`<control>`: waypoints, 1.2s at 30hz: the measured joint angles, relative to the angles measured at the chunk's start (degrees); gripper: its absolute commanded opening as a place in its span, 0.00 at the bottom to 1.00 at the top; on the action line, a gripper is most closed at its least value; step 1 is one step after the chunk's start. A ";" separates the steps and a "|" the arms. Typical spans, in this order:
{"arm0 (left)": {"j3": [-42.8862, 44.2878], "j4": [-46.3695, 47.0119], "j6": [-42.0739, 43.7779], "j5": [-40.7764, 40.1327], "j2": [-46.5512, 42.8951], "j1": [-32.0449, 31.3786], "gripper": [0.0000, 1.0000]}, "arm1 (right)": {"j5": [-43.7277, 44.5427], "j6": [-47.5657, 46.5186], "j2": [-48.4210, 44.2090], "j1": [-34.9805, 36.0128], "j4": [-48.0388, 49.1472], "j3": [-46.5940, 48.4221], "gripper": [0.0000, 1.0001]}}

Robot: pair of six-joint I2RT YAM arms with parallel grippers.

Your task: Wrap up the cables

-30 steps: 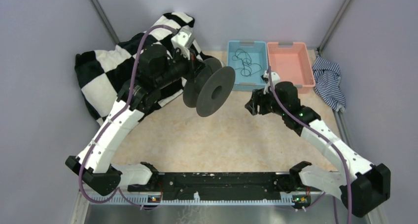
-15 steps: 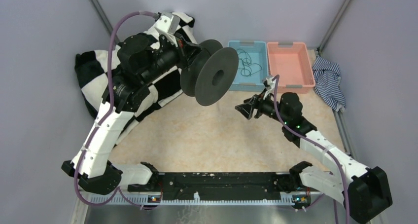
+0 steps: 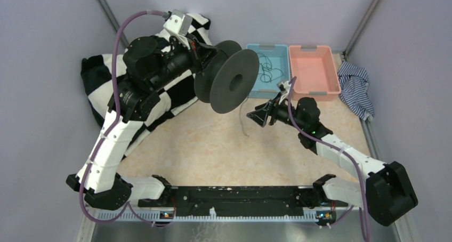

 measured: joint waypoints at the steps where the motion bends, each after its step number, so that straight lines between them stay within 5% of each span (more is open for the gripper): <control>1: 0.00 0.00 0.00 0.00 0.00 0.00 0.00 | -0.22 0.37 0.28 0.02 0.48 0.00 0.67; 15: 0.00 1.75 -0.66 2.38 0.00 0.00 0.00 | -2.73 14.95 7.78 1.03 14.27 -0.37 0.69; 36: 0.00 3.48 -0.70 2.78 0.00 0.00 0.00 | -3.48 24.59 11.28 1.77 23.78 -6.08 0.67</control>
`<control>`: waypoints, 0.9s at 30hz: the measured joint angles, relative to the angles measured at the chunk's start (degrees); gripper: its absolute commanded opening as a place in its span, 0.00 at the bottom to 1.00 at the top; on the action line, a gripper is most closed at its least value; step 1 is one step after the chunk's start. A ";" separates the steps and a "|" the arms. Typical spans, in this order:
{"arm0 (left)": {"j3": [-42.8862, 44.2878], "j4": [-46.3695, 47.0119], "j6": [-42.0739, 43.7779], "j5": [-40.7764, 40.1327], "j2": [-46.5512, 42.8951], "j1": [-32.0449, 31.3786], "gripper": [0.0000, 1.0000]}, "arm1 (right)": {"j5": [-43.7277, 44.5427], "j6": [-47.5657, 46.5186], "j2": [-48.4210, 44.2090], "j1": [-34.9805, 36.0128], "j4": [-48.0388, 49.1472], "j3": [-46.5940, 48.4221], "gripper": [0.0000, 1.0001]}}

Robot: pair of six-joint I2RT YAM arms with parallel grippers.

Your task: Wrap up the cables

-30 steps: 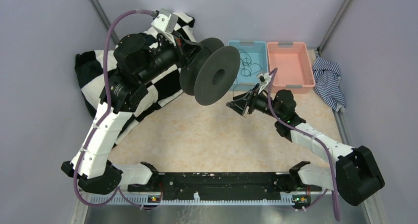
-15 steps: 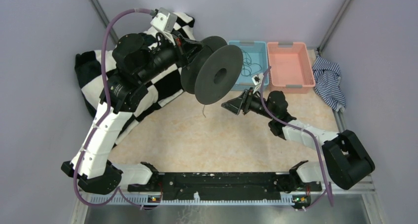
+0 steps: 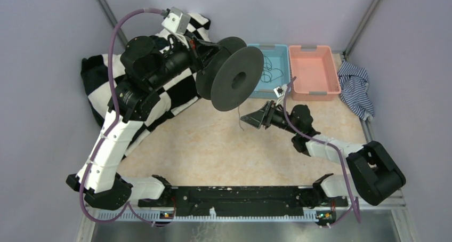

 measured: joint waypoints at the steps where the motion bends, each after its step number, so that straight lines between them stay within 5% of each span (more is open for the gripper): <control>1: 0.00 0.15 -0.02 0.07 0.00 0.00 0.00 | 0.04 0.48 0.02 0.09 0.48 -0.42 0.62; 4: 0.00 0.72 -0.22 0.42 -0.02 0.00 0.00 | -0.04 1.64 0.52 0.28 2.75 -1.05 0.55; 17: -0.55 1.20 -0.31 0.46 -0.02 0.00 0.00 | -0.83 14.08 9.35 2.16 23.28 -2.67 0.64; 27: -0.85 1.29 -0.31 0.48 -0.02 0.00 0.00 | -0.85 15.89 10.54 4.33 26.45 -2.62 0.61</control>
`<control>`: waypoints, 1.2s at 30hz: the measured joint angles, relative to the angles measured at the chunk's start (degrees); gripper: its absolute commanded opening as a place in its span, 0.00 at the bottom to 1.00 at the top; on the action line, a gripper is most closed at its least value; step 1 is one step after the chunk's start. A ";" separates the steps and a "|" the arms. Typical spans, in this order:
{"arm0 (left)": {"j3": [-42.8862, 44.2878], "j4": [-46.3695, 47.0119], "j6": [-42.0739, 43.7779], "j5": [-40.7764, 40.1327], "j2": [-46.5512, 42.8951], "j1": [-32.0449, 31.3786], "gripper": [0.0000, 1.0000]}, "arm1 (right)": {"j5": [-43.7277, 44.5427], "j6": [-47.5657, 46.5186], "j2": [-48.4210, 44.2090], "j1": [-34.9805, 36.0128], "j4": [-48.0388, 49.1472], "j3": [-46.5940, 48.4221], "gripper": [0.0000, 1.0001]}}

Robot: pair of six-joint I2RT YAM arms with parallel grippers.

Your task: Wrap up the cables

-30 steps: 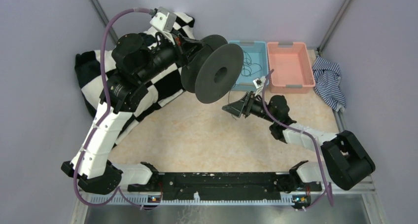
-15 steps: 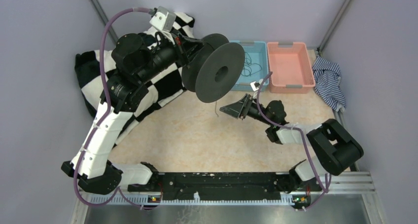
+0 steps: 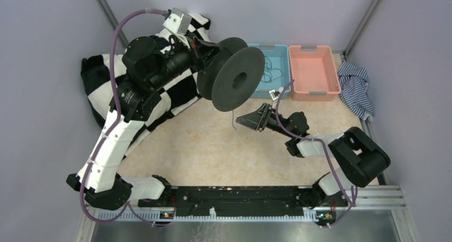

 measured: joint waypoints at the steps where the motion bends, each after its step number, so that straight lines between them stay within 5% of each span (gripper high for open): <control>1: -0.11 0.04 0.00 0.00 -0.02 0.00 0.00 | 0.00 0.00 0.00 0.04 0.02 0.00 0.60; 14: -0.92 0.37 0.31 -0.02 -0.37 0.00 0.00 | 0.15 1.77 3.39 0.50 2.14 0.04 0.63; 18: -0.92 0.39 0.52 -0.02 -0.37 0.00 0.00 | -0.31 3.08 5.62 1.07 4.17 0.09 0.49; 24: -0.92 0.39 0.63 0.00 -0.37 0.00 0.00 | -0.50 5.25 8.09 1.14 8.13 0.13 0.46; 29: -0.92 0.39 0.72 -0.02 -0.37 0.00 0.00 | -0.50 6.08 8.24 1.16 9.64 0.13 0.32; 36: -0.92 0.39 0.85 0.00 -0.37 0.00 0.00 | -1.77 7.32 9.62 1.22 10.45 0.72 0.52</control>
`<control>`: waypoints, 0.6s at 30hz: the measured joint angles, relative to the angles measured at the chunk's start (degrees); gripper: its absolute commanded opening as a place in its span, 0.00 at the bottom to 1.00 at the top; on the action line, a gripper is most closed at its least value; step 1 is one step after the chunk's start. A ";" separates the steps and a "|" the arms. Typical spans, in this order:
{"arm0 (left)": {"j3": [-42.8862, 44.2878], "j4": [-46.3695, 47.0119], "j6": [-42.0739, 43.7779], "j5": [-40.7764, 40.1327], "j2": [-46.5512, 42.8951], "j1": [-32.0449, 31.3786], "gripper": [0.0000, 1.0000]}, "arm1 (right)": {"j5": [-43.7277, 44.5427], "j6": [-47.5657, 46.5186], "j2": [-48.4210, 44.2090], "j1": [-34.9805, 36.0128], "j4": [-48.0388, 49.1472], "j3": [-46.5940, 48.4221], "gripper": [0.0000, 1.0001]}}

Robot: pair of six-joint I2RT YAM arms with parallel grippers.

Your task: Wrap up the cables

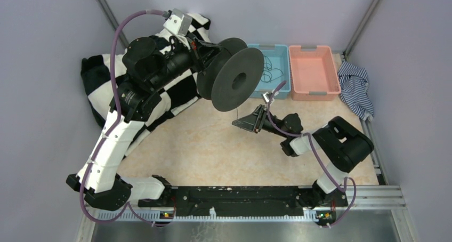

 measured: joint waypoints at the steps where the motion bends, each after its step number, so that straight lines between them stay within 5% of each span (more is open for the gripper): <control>1: 0.00 0.00 0.02 0.00 0.00 0.00 0.00 | -0.28 0.11 0.46 0.09 0.02 0.46 0.48; 7: 0.00 0.00 0.24 0.00 0.00 0.00 0.00 | -1.53 0.63 1.97 0.81 0.15 2.23 0.01; 18: -2.71 1.75 0.98 -4.35 0.00 -0.02 0.00 | 0.83 1.27 3.10 2.12 0.22 0.87 0.00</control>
